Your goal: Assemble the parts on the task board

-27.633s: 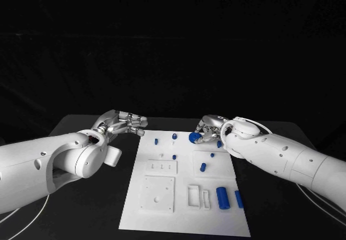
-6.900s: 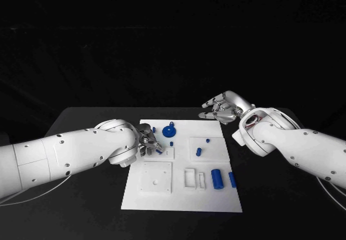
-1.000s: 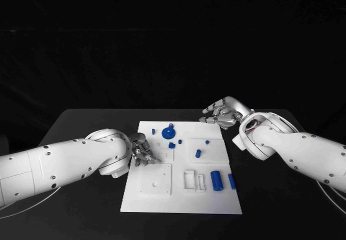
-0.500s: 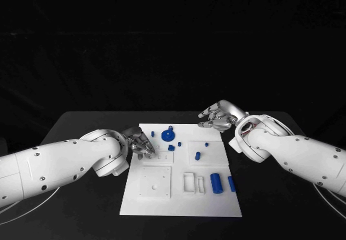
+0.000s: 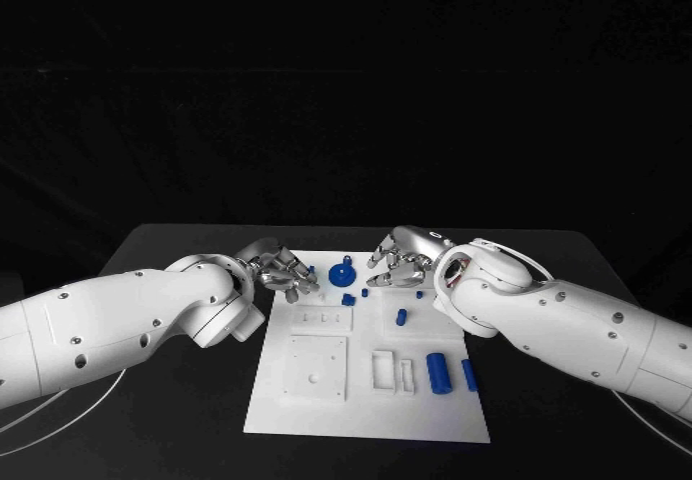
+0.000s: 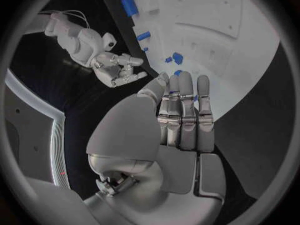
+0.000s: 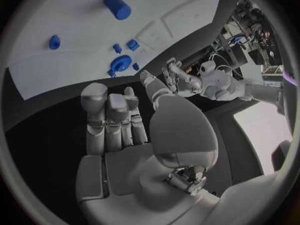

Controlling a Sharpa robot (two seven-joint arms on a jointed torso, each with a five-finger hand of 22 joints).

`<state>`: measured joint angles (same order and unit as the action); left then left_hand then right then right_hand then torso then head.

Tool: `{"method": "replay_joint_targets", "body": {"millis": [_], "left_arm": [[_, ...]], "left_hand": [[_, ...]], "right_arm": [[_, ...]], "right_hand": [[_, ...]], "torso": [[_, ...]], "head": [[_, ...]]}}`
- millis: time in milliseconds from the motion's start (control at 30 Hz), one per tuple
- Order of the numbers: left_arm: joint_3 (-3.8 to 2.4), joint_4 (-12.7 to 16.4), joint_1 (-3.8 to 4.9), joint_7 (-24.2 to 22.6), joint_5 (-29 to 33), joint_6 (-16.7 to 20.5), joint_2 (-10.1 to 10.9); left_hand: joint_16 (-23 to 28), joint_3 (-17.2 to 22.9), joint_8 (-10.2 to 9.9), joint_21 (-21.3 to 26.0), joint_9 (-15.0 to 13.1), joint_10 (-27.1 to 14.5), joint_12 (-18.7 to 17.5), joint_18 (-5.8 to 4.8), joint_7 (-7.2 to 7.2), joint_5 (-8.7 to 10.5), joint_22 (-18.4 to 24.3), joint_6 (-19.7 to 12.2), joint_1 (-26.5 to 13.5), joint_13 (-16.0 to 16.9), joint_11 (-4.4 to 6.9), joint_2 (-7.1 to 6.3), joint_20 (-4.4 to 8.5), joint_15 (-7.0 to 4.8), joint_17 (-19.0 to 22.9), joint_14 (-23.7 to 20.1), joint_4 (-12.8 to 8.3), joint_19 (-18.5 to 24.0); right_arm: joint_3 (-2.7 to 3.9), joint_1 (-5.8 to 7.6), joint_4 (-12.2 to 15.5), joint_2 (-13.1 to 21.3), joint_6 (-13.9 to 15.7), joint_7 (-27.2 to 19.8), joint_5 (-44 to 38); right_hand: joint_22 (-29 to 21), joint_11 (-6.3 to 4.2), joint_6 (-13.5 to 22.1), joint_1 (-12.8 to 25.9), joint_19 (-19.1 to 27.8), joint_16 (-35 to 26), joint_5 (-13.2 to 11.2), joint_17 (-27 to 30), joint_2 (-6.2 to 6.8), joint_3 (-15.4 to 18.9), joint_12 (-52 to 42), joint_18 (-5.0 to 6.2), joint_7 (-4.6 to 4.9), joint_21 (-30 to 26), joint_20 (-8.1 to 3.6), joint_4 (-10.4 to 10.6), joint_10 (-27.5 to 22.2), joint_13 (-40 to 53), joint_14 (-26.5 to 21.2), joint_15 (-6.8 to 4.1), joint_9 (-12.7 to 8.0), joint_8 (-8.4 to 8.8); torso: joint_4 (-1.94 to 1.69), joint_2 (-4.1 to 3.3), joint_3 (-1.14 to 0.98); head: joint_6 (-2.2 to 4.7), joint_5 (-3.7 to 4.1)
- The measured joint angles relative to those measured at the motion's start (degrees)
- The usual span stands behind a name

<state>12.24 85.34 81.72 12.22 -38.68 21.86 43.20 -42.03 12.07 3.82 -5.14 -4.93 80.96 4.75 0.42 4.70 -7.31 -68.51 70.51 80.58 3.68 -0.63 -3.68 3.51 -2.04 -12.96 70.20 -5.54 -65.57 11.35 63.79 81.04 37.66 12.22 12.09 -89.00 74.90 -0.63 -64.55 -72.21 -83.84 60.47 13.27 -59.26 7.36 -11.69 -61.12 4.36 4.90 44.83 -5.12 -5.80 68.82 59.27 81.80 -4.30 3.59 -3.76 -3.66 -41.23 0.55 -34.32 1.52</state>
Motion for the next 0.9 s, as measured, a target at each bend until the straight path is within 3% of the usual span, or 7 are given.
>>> {"method": "replay_joint_targets", "body": {"millis": [167, 567, 900], "left_arm": [[-0.01, -0.18, 0.18, -4.53, 5.65, 1.73, 0.40], [-0.01, -0.06, 0.42, -9.85, 12.32, 3.67, 0.72], [0.00, 0.26, 0.57, -11.65, 14.43, 4.39, 0.78]], "left_hand": [[5.70, 0.13, 0.00, 1.28, 0.81, -0.83, -0.87, 0.00, 0.00, -0.37, 1.64, 0.00, -0.22, -0.07, -0.42, 0.22, -0.95, 0.94, 1.37, 0.94, -0.98, 0.35], [9.02, -0.63, 0.00, 1.28, 0.82, -0.91, -0.87, 0.00, 0.00, -0.37, 1.91, 0.00, -0.33, -0.07, -0.51, 0.93, -0.96, 0.90, -0.07, 2.38, -2.05, 0.36], [9.43, -0.73, 0.00, 1.28, 0.81, -0.91, -0.87, 0.00, 0.00, -0.37, 2.00, 0.00, -0.33, -0.07, -0.51, 0.93, -0.96, 0.90, -0.81, 2.38, -2.14, 0.36]], "right_arm": [[-1.70, 0.52, -2.49, -3.05, -2.78, 1.28, -3.84], [-3.15, 0.83, -6.23, -6.35, -4.99, 2.57, -8.20], [-3.87, 0.93, -7.50, -7.83, -5.06, 3.33, -10.31]], "right_hand": [[0.00, -0.08, -0.19, -0.20, 0.00, 0.56, -0.40, -0.77, 0.20, -0.12, -0.65, 0.00, -0.19, 1.08, 0.00, 0.75, 0.52, 1.39, 0.31, -0.07, 0.00, 0.00], [0.00, 0.00, -0.28, -0.42, 0.00, 1.11, -0.40, -1.63, 0.42, -0.53, -1.37, 0.00, -0.28, 2.48, 0.00, 1.12, 1.02, 2.55, 0.59, 0.21, 0.00, 0.00], [0.00, -0.20, -0.29, -0.42, 0.00, 1.33, -0.40, -1.88, 0.42, -1.24, -1.38, 0.01, -0.30, 3.06, 0.00, 1.21, 1.23, 2.80, 0.77, 0.03, 0.01, 0.00]], "torso": [[-0.38, -0.12, 0.31], [-1.21, -0.55, 1.08], [-1.58, -0.87, 1.50]], "head": [[0.12, -0.05], [0.33, -0.05], [0.42, -0.09]]}}
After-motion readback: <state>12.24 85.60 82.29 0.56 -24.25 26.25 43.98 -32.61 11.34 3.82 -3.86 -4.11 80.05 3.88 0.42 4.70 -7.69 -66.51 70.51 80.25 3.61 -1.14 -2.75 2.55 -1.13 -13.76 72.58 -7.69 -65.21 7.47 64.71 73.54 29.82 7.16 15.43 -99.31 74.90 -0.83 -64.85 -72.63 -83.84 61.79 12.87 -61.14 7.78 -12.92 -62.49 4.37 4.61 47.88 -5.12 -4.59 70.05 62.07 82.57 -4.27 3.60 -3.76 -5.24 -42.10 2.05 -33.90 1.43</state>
